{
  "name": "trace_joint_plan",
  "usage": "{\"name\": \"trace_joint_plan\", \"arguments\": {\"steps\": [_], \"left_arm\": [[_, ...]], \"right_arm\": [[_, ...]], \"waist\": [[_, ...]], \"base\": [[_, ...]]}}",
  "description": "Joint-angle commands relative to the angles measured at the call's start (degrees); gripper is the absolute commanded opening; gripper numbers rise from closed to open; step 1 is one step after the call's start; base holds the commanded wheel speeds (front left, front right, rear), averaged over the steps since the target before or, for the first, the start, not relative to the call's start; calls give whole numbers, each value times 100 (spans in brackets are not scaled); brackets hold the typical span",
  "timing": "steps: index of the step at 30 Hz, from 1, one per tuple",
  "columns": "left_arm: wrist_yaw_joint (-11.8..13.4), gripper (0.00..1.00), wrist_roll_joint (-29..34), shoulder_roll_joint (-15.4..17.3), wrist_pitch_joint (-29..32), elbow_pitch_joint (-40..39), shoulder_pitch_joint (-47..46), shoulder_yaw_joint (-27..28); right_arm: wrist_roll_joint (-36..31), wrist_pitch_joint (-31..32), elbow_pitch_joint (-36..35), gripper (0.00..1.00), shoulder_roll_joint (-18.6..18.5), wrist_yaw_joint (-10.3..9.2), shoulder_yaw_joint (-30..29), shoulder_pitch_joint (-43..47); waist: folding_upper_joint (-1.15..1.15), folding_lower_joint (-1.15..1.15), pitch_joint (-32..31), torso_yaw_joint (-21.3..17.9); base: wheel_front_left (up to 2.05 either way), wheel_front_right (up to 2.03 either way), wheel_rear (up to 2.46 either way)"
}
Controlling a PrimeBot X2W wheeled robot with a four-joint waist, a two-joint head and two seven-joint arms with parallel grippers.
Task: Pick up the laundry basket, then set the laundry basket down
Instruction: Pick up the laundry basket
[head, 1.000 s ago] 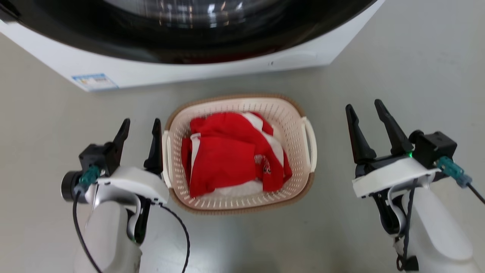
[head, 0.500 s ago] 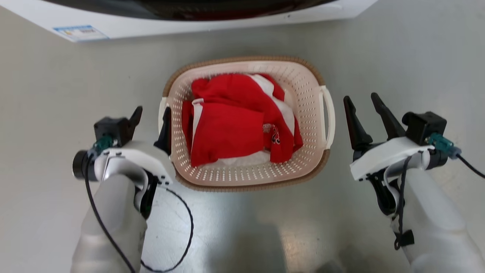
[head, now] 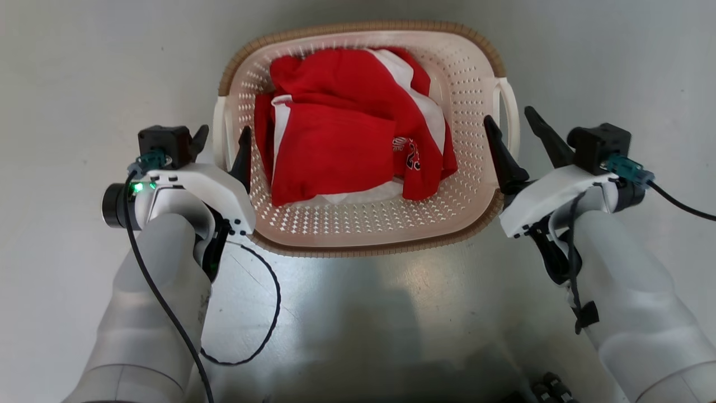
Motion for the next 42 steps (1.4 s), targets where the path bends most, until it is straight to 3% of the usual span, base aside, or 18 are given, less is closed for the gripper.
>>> {"name": "trace_joint_plan", "arguments": {"steps": [1, 13, 15, 17, 18, 19, 20, 21, 23, 24, 25, 26, 31, 42], "left_arm": [[-31, 100, -28, 168, -34, 12, 42, 79], [-32, 98, -176, 190, -34, 439, -221, -101], [-32, 81, -202, 188, -34, 447, -240, -118], [-32, 73, -227, 186, -34, 447, -257, -141], [-32, 62, -239, 185, -34, 446, -266, -152], [-32, 50, -251, 185, -34, 446, -274, -164], [-32, 45, -260, 186, -34, 445, -279, -175], [-32, 45, -260, 186, -34, 445, -279, -175], [-32, 29, -280, 191, -34, 449, -289, -195], [-32, 16, -290, 194, -34, 451, -295, -204], [-32, 2, -301, 196, -34, 455, -300, -214], [-33, 0, -312, 198, -34, 461, -306, -225], [-33, 0, -367, 207, -34, 456, -302, -284], [-33, 0, -595, 119, -34, 714, 0, -542]], "right_arm": [[64, -61, 3, 100, 68, 40, 158, 135], [444, -61, 561, 100, 129, 40, 611, -342], [494, -61, 684, 100, 136, 40, 650, -412], [541, -61, 761, 100, 141, 40, 677, -474], [564, -61, 785, 98, 142, 40, 690, -496], [591, -61, 814, 65, 144, 40, 705, -511], [613, -61, 838, 49, 142, 40, 721, -526], [613, -61, 838, 49, 142, 40, 721, -526], [657, -61, 886, 8, 136, 40, 752, -555], [694, -61, 934, 0, 141, 40, 766, -565], [732, -61, 989, 0, 147, 40, 792, -580], [763, -61, 1026, 0, 149, 40, 820, -601], [881, -61, 1079, 0, 132, 40, 928, -656], [1226, -61, 1236, 0, 151, 40, 1334, -386]], "waist": [[0, 0, 108, -29], [0, 0, 338, -7], [0, 0, 359, 4], [0, 0, 374, 16], [0, 0, 380, 21], [0, 0, 384, 25], [0, 0, 386, 28], [0, 0, 386, 28], [0, 0, 390, 31], [0, 0, 390, 31], [0, 0, 389, 32], [0, 0, 387, 32], [0, 0, 314, 28], [0, 0, -502, 31]], "base": [[0, 0, 0], [0, 0, 0], [0, 0, 0], [0, 0, 0], [0, 0, 0], [0, 0, 0], [0, 0, 0], [0, 0, 0], [0, 0, 0], [0, 0, 0], [0, 0, 0], [0, 0, 0], [0, 0, 0], [0, 0, 0]]}}
